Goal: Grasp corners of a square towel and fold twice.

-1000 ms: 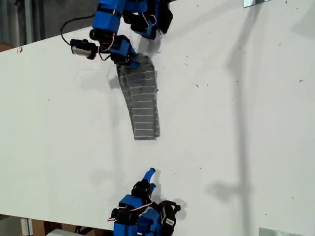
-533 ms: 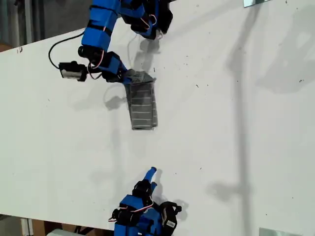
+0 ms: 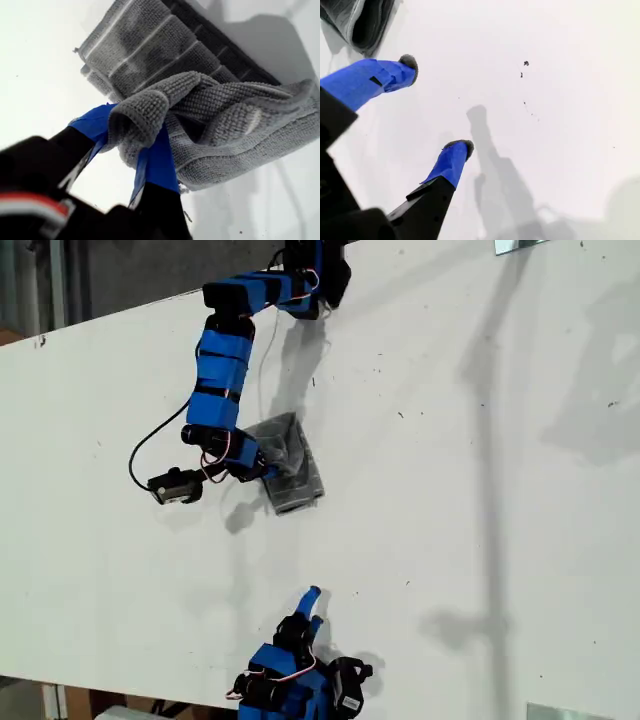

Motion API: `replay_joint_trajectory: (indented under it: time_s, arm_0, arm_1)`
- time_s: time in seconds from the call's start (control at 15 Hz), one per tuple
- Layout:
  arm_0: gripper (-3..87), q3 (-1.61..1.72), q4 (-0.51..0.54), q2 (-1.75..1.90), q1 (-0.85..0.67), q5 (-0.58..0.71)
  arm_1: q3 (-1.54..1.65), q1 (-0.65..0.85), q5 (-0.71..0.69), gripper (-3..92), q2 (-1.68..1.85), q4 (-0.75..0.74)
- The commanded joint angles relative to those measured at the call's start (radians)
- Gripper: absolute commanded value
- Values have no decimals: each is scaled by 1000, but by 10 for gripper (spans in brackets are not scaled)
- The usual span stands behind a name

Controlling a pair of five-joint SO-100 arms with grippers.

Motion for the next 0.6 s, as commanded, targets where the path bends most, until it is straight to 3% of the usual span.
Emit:
replay_joint_trajectory:
  time_s: [0.0, 0.13, 0.2, 0.33, 0.53]
  arm_0:
    - [275, -11, -20, 17, 9, -6]
    - [275, -9, -21, 17, 3, -3]
    - [275, -5, -21, 17, -2, 0]
    - [275, -5, -8, 20, 0, -3]
    - [275, 2, 43, 106, -17, 5]
  arm_1:
    - [-55, -26, -26, -2, 23, -6]
    - [-54, -40, -29, 52, 28, -3]
    - [-54, -46, -41, 228, 35, -5]
    - [25, -25, -32, 309, 209, 35]
    - [436, 35, 109, 338, 778, 11]
